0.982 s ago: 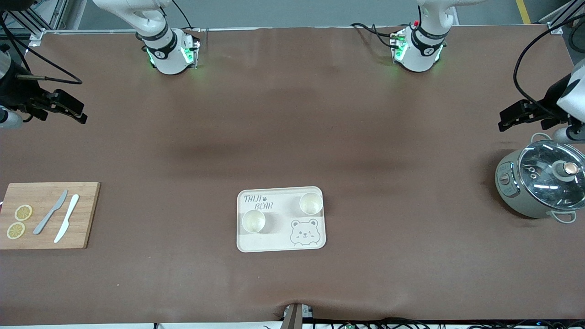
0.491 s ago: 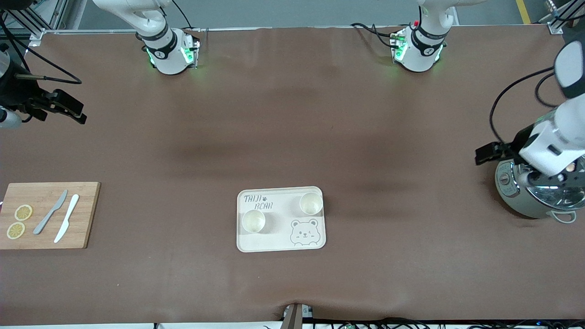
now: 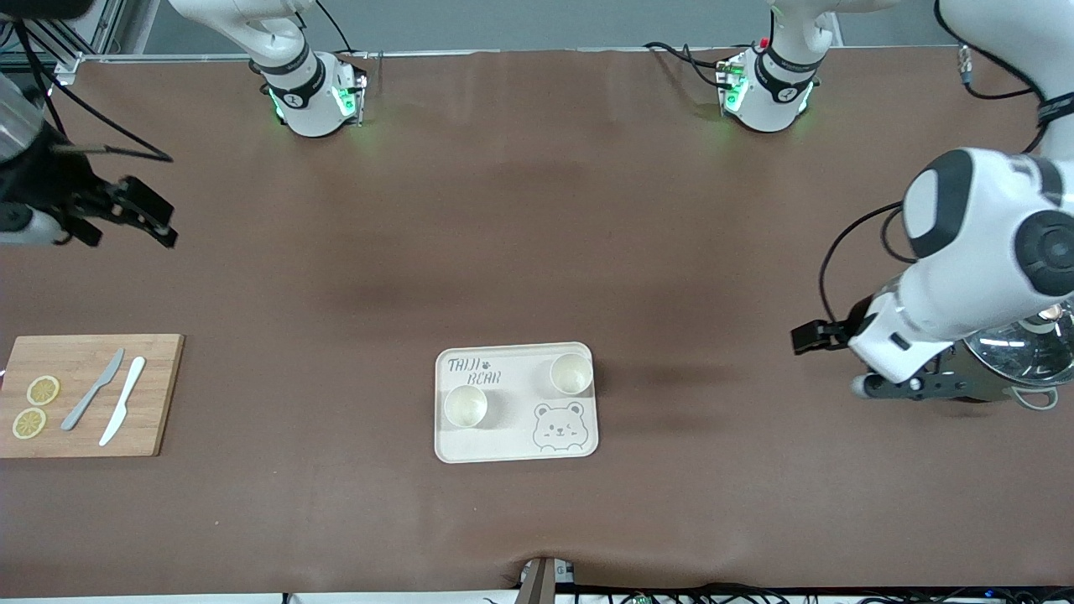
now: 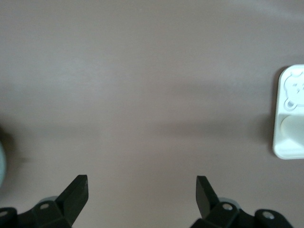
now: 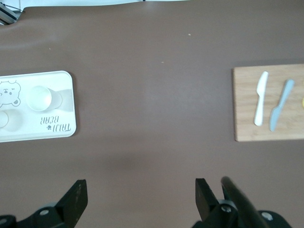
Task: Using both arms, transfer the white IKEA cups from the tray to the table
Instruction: 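Reach the right gripper and the left gripper down toward the two cups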
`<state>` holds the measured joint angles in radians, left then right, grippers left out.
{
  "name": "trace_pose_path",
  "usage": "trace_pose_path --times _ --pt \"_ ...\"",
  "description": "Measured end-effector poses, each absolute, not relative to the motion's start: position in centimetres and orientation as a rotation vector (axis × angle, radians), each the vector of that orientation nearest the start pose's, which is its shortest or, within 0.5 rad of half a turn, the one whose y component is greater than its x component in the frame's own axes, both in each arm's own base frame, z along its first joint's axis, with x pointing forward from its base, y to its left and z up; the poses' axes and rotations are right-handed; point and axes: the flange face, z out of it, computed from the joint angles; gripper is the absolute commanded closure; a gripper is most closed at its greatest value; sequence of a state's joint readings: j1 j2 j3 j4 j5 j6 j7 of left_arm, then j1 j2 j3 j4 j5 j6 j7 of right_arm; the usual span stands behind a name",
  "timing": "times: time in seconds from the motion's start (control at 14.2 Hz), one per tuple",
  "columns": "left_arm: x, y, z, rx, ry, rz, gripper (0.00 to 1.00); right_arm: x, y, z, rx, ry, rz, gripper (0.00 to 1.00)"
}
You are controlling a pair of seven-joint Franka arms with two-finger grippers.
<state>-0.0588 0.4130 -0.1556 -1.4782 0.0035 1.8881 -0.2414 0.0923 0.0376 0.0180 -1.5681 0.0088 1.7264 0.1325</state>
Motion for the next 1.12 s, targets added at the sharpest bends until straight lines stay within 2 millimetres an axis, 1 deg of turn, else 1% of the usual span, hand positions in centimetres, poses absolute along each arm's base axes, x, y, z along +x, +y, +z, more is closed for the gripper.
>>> trace_pose_path --times 0.14,0.28,0.35,0.49,0.56,0.7,0.84,0.98,1.12 --pt "66.9 -15.5 42.6 -3.204 -0.144 0.016 0.00 60.8 8.5 57.7 -3.091 0.026 -0.192 0.00" --pt "66.9 -17.7 41.6 -3.227 -0.206 0.016 0.00 63.7 11.3 52.9 -3.060 0.085 -0.205 0.00" --pt "66.9 -18.8 41.2 -3.238 -0.234 0.007 0.00 64.8 13.0 50.8 -3.050 0.112 -0.209 0.00" --pt "66.7 -21.3 40.0 -3.248 -0.295 -0.004 0.00 66.5 17.0 46.7 -3.042 0.154 -0.186 0.00" --pt "66.5 -22.7 39.3 -3.251 -0.321 -0.010 0.00 67.1 18.7 45.0 -3.039 0.167 -0.179 0.00" --pt "66.0 -25.9 38.1 -3.258 -0.357 -0.023 0.00 68.3 21.0 41.9 -3.034 0.172 -0.177 0.00" --pt "65.0 -29.1 36.8 -3.262 -0.360 -0.014 0.00 69.0 22.2 38.8 -3.031 0.158 -0.187 0.00" --pt "63.7 -32.4 35.6 -3.266 -0.354 -0.004 0.00 69.3 23.7 36.1 -3.029 0.134 -0.193 0.00" --pt "62.4 -35.7 34.8 -3.279 -0.333 -0.032 0.00 69.2 25.3 34.3 -3.024 0.109 -0.205 0.00"
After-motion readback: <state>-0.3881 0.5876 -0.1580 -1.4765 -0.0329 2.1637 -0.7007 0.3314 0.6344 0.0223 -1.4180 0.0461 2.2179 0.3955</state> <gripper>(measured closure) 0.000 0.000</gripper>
